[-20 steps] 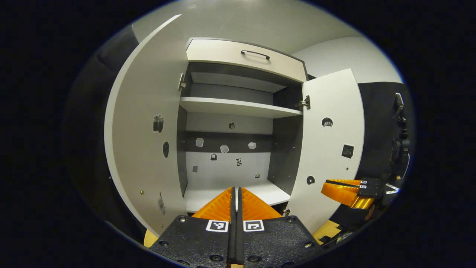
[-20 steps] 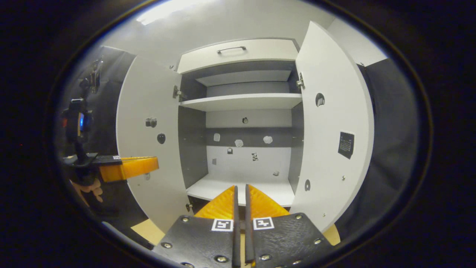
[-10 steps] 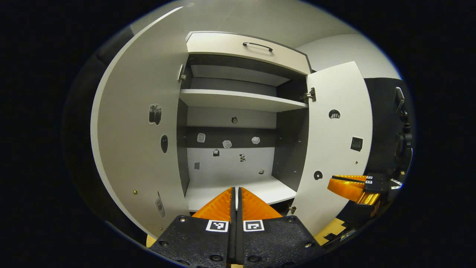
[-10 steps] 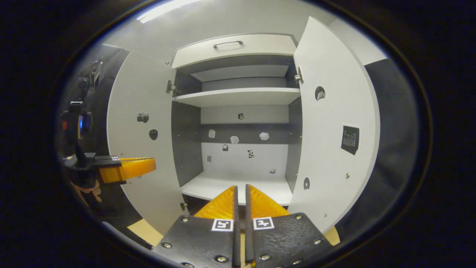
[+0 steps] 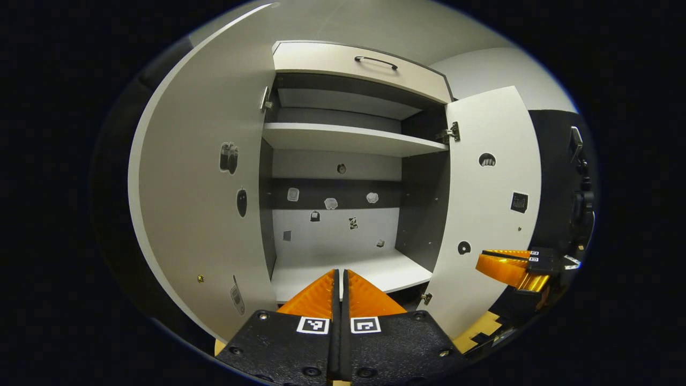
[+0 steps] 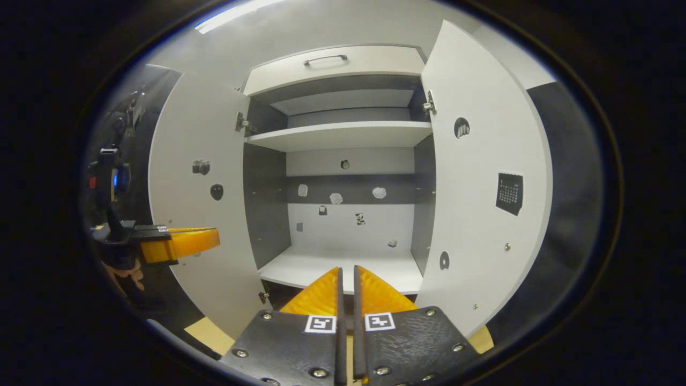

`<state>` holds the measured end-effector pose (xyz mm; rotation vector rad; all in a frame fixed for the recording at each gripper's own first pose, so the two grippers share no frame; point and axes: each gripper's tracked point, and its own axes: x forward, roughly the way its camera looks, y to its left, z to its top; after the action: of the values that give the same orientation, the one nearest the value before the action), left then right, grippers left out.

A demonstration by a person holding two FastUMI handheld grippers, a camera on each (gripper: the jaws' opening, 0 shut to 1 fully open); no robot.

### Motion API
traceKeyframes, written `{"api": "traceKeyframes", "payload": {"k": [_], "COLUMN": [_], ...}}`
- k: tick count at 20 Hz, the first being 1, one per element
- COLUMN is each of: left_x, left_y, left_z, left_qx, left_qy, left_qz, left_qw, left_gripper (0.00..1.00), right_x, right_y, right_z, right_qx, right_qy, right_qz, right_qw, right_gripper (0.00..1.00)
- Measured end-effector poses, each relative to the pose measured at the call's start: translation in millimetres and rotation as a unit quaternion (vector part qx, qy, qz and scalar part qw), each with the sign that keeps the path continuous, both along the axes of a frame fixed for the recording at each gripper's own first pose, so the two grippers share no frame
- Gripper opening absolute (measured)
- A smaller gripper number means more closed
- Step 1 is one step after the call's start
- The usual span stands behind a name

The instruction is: Open the right door of the double-door shoe cabinet with the right hand, and open the left door with the left hand.

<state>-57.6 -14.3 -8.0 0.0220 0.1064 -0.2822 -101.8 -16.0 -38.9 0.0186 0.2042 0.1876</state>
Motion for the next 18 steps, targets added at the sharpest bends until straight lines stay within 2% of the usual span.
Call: {"api": "traceKeyframes", "payload": {"k": [3, 4, 6, 7, 8, 9, 10, 11, 12, 13, 14, 15, 16, 18], "left_x": [0.7, 1.5, 4.9, 2.7, 1.8, 2.3, 2.3, 1.1, 2.6, 2.9, 2.7, 3.1, 3.4, 2.0], "left_y": [4.3, 6.4, 8.3, 7.1, 8.6, 6.6, 4.2, 3.1, 1.9, 1.2, -0.3, -1.5, -2.7, -4.4], "left_z": [-0.1, -0.7, 1.8, 4.3, 5.1, 5.2, 4.2, 3.5, 2.7, 3.2, 3.3, 3.7, 4.1, 2.6], "left_qx": [-0.001, 0.003, 0.009, 0.009, 0.006, 0.000, -0.005, -0.007, -0.008, -0.008, -0.006, -0.005, -0.004, -0.004], "left_qy": [0.000, -0.002, -0.013, -0.016, -0.019, -0.019, -0.018, -0.016, -0.017, -0.019, -0.020, -0.022, -0.023, -0.021], "left_qz": [0.005, 0.008, 0.011, 0.009, 0.010, 0.009, 0.006, 0.003, 0.003, 0.001, -0.001, -0.002, -0.003, -0.005], "left_qw": [1.000, 1.000, 1.000, 1.000, 1.000, 1.000, 1.000, 1.000, 1.000, 1.000, 1.000, 1.000, 1.000, 1.000], "left_gripper": [0.01, 0.01, 0.01, 0.17, 0.34, 0.51, 0.67, 0.84, 0.92, 0.93, 0.93, 0.93, 0.94, 0.94], "right_x": [0.7, -9.7, -5.5, -3.4, -3.0, -4.2, -4.1, -4.5, -5.5, -6.0, -7.2, -7.8, -9.2, -10.1], "right_y": [-0.1, 2.4, 9.5, 10.8, 11.5, 12.8, 13.9, 13.2, 12.9, 12.2, 10.6, 8.9, 5.8, 2.7], "right_z": [0.2, 4.8, 2.3, 2.8, 3.2, 3.5, 3.5, 4.6, 5.4, 4.3, 4.5, 3.9, 3.4, 3.6], "right_qx": [0.001, 0.006, 0.011, 0.008, 0.002, -0.003, -0.007, -0.008, -0.007, -0.006, -0.005, -0.004, -0.002, 0.002], "right_qy": [-0.002, -0.002, -0.001, -0.004, -0.007, -0.008, -0.010, -0.012, -0.011, -0.010, -0.009, -0.008, -0.007, -0.006], "right_qz": [-0.008, -0.001, 0.007, 0.006, 0.005, 0.006, 0.005, 0.003, 0.003, 0.000, -0.005, -0.009, -0.014, -0.019], "right_qw": [1.000, 1.000, 1.000, 1.000, 1.000, 1.000, 1.000, 1.000, 1.000, 1.000, 1.000, 1.000, 1.000, 1.000], "right_gripper": [0.05, 0.05, 0.51, 0.75, 0.88, 0.89, 0.86, 0.89, 0.89, 0.86, 0.90, 0.86, 0.89, 0.89]}}
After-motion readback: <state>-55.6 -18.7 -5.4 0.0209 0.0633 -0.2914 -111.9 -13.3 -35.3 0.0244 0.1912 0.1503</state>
